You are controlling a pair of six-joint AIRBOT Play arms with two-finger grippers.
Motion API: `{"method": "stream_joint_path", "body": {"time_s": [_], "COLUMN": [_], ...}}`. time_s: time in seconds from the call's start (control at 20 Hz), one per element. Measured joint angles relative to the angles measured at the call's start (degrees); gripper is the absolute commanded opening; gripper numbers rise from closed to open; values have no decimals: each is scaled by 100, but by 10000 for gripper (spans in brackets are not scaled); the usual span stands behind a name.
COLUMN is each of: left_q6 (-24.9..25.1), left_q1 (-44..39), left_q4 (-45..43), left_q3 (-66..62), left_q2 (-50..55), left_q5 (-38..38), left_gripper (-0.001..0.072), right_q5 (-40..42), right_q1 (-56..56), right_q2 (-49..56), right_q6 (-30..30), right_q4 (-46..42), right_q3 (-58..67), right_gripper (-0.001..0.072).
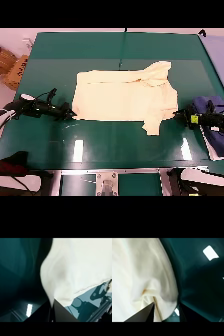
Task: Fold the shirts.
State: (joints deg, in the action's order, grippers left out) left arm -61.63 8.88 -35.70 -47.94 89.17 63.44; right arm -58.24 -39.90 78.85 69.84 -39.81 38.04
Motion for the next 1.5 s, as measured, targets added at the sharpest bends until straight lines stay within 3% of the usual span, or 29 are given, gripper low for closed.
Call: {"method": "stream_joint_path", "body": {"time_s": [0.1,0.15,0.3,0.65,1.0,1.3,1.5], "left_q6": [7,11,22,138,33,-125,-352], "left_q1": [0,0,0,-2,0,0,0], "left_q4": [17,20,28,24,33,-260,-758], "left_q3": [0,0,0,-450,-2990,-5825,-6802], "left_q2": [0,0,0,-398,-2317,-3449,-3786], "left_q5": [9,9,-37,153,334,144,79], "left_gripper": [23,23,22,21,22,23,23], "right_q5": [166,216,420,-153,-918,-107,601], "right_q1": [105,136,190,214,212,144,-122], "right_q2": [175,251,372,168,-1495,-2872,-3587], "right_q6": [-111,-144,-240,-365,-378,-306,-297], "right_q4": [201,289,352,387,1259,1596,1456], "right_q3": [2,17,68,833,3152,5222,5886], "right_gripper": [352,314,20,18,17,18,18]}}
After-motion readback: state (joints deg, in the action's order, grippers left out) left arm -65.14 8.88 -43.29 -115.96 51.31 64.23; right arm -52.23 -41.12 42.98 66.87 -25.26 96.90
